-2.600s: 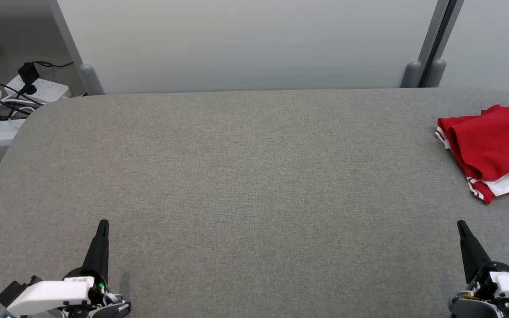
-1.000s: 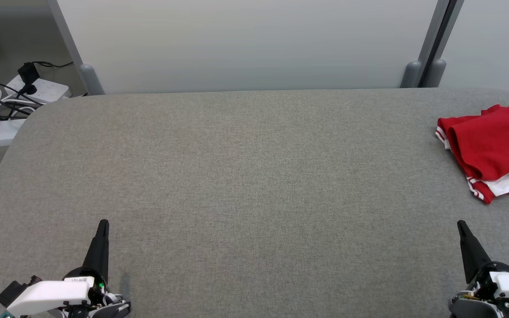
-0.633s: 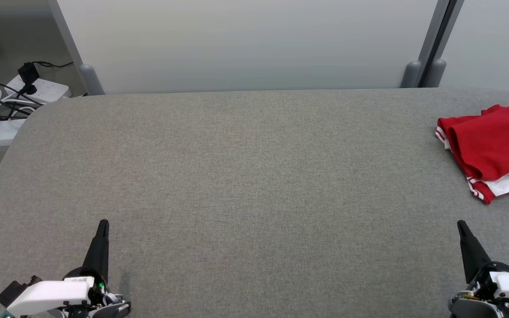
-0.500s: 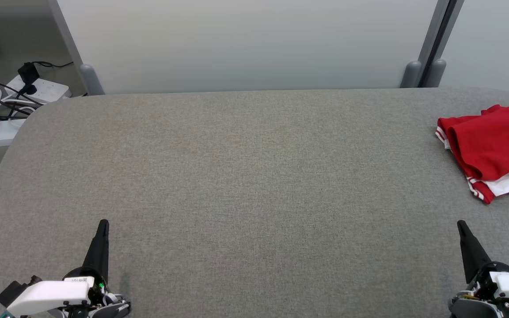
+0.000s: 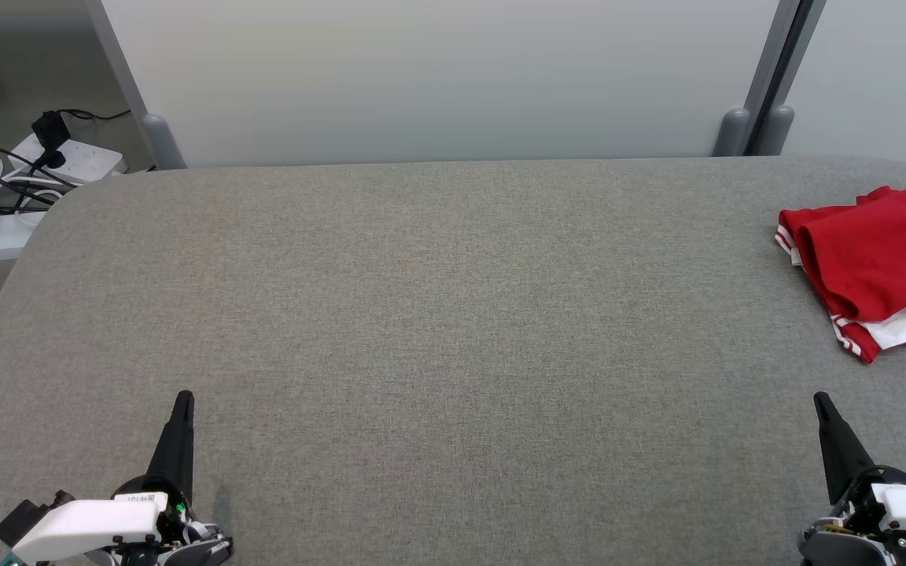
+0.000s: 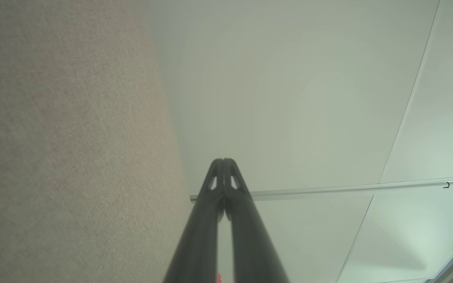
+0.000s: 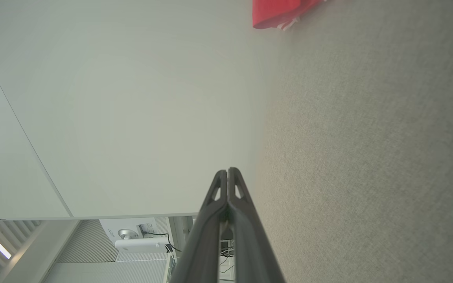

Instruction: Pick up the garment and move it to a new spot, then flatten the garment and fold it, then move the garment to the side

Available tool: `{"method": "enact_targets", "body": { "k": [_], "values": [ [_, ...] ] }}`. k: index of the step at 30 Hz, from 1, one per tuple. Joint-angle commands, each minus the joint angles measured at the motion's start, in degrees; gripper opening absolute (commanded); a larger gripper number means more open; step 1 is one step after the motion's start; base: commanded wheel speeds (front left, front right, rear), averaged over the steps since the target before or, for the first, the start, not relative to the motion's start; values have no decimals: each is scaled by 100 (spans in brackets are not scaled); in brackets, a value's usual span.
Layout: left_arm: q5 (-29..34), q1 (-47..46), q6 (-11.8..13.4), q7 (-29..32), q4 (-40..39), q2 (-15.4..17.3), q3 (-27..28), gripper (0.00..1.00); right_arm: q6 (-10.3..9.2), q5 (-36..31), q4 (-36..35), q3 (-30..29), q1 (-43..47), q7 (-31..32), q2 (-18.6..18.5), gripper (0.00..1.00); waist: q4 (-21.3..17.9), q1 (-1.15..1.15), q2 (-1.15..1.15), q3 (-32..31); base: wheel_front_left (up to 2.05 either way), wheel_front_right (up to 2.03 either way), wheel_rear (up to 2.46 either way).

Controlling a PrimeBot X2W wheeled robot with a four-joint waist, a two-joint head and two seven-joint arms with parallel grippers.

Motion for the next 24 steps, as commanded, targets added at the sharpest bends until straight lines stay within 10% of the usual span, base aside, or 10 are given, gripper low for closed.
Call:
{"method": "enact_targets", "body": {
  "k": [1, 24],
  "values": [
    [-21, -318, -47, 35, -133, 45, 189, 0, 25, 65, -168, 86, -259, 41, -63, 0, 0, 0, 0, 0, 0, 0, 0],
    [-21, -318, -47, 35, -133, 45, 189, 0, 25, 65, -168, 87, -259, 41, -63, 0, 0, 0, 0, 0, 0, 0, 0]
  ]
}}
